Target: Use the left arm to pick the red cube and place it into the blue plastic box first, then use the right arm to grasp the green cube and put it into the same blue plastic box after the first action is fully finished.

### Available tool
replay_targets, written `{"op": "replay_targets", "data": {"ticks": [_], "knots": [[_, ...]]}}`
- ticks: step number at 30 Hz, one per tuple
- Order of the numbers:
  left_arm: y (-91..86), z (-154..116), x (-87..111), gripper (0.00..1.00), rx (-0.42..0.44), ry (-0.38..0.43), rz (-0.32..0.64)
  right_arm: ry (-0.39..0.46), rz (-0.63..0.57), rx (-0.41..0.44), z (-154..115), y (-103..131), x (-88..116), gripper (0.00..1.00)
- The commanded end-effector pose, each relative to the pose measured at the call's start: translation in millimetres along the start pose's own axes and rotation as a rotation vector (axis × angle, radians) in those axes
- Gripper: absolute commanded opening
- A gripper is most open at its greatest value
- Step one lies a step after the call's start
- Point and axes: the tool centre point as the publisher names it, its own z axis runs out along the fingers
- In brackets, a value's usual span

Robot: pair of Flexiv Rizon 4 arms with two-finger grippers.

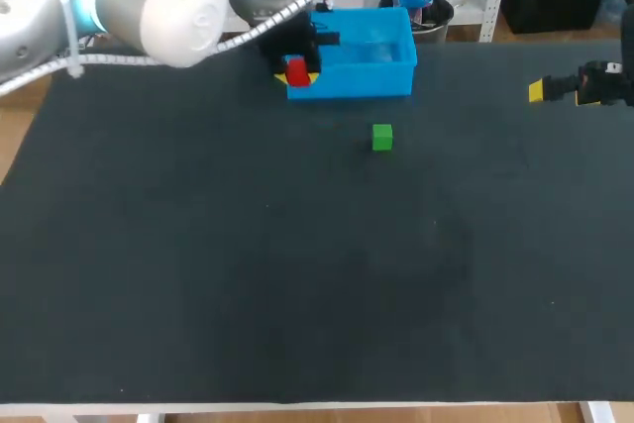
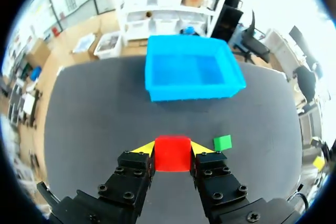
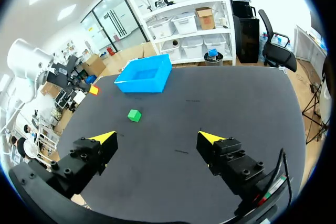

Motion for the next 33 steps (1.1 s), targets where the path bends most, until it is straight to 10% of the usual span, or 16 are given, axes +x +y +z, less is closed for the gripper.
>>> {"op": "replay_targets", "data": {"ticks": [1,33], "knots": [[16.9,-5,-2.6,0.00,0.089,-0.033,0.060,0.001,0.000,0.002,1,0,0,1.00],[32.9,-3,-53.1,0.00,0.338,-0.265,0.432,0.001,0.000,0.002,1,0,0,1.00]]}}
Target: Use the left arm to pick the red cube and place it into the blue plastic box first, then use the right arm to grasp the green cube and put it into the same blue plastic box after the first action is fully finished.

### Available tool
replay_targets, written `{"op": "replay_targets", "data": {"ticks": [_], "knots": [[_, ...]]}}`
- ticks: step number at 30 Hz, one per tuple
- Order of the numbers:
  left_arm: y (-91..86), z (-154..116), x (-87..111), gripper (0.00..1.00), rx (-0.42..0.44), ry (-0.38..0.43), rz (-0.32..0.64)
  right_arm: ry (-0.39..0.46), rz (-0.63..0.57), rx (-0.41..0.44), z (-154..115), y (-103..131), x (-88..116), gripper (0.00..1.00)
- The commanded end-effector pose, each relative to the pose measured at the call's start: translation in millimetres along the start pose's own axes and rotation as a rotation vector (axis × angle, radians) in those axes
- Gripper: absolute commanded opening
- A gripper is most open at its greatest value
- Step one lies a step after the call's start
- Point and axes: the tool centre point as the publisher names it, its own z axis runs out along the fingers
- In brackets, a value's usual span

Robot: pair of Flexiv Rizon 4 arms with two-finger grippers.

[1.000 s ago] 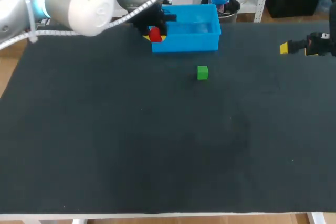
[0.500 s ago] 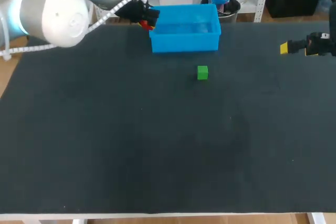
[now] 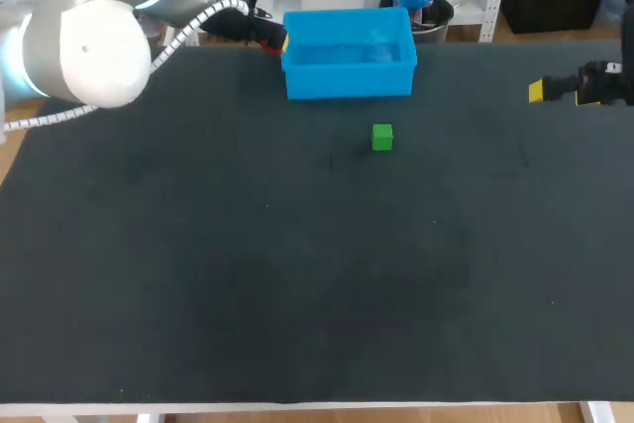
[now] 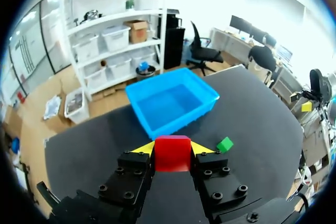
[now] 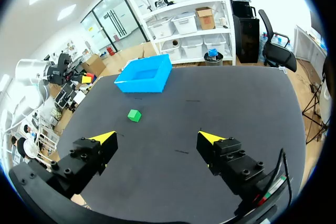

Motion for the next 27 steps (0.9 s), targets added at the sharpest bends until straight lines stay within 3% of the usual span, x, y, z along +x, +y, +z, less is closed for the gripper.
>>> {"op": "replay_targets", "data": {"ticks": [1,20,27], "knots": [[4.6,21,-9.8,0.00,0.090,-0.002,0.028,0.001,0.000,0.002,1,0,0,1.00],[4.6,99,-58.8,0.00,0.151,-0.031,0.072,0.001,0.000,0.002,1,0,0,1.00],[9.3,111,-68.6,0.00,0.159,-0.045,0.067,0.001,0.000,0.002,1,0,0,1.00]]}}
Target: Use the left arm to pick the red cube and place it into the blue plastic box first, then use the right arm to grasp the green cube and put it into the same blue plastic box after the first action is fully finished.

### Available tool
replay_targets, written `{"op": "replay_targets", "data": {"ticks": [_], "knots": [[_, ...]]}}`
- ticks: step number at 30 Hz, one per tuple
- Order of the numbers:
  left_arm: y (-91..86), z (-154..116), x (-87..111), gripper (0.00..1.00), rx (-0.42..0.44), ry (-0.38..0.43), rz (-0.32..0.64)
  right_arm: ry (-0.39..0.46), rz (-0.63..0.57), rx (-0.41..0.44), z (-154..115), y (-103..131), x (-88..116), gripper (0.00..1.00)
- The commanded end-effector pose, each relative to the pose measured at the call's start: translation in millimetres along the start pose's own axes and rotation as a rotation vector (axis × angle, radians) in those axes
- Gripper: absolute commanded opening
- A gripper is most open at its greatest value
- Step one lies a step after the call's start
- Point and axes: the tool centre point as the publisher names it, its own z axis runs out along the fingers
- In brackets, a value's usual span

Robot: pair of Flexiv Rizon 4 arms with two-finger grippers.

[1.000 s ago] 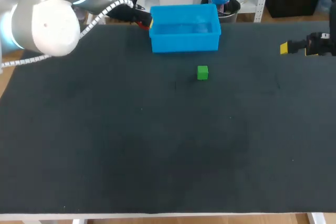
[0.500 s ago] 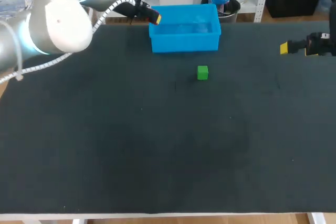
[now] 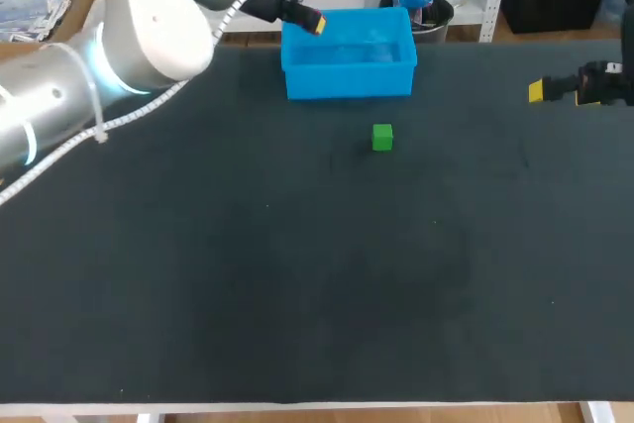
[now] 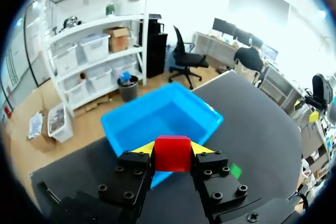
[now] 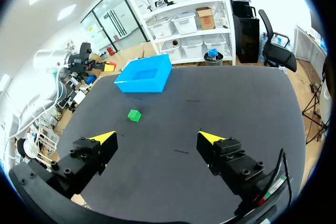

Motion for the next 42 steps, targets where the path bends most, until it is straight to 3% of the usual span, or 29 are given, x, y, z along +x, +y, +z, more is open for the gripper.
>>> {"op": "replay_targets", "data": {"ticks": [1,20,31,32,34,35,36,38,40,42], "knots": [[11.0,26,-10.4,0.00,0.027,0.003,0.001,0.001,0.000,0.002,1,0,0,1.00],[24.1,78,-2.2,0.00,0.027,0.023,-0.043,0.001,0.000,0.002,1,0,0,1.00],[27.2,88,4.5,0.00,0.012,0.067,-0.073,0.001,0.000,0.002,1,0,0,1.00],[27.2,88,4.8,0.05,0.013,0.070,-0.070,0.001,0.000,0.002,1,0,0,1.00],[27.3,88,5.6,0.40,0.015,0.072,-0.068,0.001,0.000,0.002,1,0,0,1.00],[27.3,87,6.0,0.47,0.015,0.072,-0.067,0.001,0.000,0.002,1,0,0,1.00],[27.3,87,6.2,0.69,0.015,0.073,-0.066,0.001,0.000,0.002,1,0,0,1.00],[27.1,86,6.8,0.91,0.016,0.075,-0.065,0.001,0.000,0.002,1,0,0,1.00],[26.7,84,6.9,1.00,0.016,0.076,-0.063,0.001,0.000,0.002,1,0,0,1.00],[26.4,82,6.0,1.00,0.017,0.074,-0.064,0.001,0.000,0.002,1,0,0,1.00]]}}
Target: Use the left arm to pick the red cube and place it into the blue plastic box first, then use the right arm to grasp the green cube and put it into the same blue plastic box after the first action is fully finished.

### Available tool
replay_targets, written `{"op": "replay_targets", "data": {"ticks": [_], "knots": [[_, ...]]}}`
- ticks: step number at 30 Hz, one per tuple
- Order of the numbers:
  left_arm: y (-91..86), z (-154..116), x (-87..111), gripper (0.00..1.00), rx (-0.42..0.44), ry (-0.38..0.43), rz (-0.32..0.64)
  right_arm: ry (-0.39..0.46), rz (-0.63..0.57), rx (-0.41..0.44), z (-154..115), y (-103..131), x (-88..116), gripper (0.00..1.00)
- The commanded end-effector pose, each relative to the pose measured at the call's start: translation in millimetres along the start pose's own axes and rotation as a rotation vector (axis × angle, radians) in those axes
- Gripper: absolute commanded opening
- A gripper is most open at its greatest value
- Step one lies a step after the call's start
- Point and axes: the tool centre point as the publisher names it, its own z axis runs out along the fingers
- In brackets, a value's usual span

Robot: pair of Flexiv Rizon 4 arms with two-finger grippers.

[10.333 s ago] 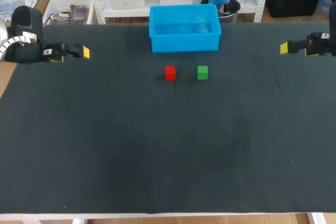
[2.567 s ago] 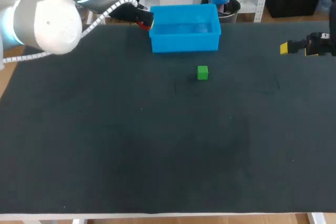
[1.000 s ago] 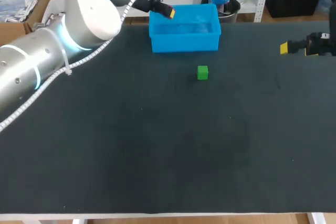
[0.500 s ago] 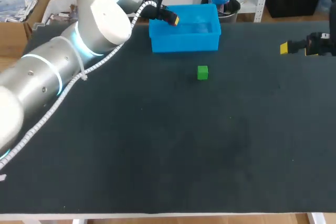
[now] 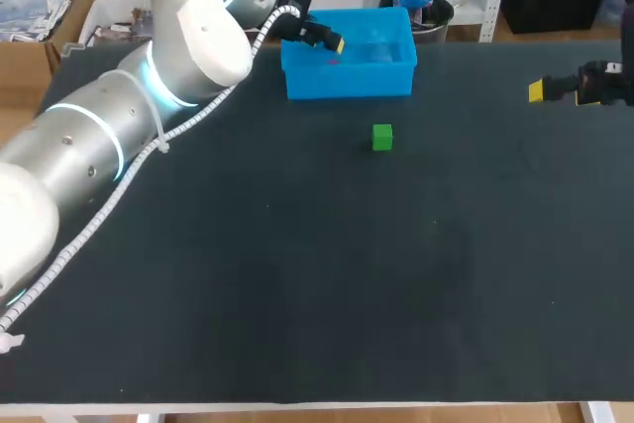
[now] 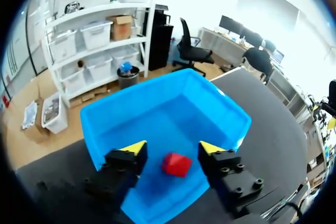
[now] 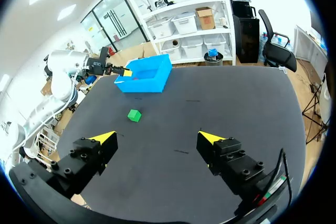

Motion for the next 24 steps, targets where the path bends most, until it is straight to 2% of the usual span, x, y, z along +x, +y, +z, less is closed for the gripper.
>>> {"op": "replay_targets", "data": {"ticks": [1,8,15,24], "knots": [[6.4,5,-12.9,1.00,0.013,0.030,0.001,0.001,0.000,0.002,1,0,0,1.00],[-7.2,-16,-17.5,1.00,0.013,0.009,0.024,0.001,0.000,0.002,1,0,0,1.00],[-21.0,-53,-16.3,1.00,0.002,-0.007,0.042,0.001,0.000,0.002,1,0,0,1.00],[-32.5,-119,8.9,1.00,-0.006,-0.059,0.067,0.001,0.000,0.002,1,0,0,1.00]]}}
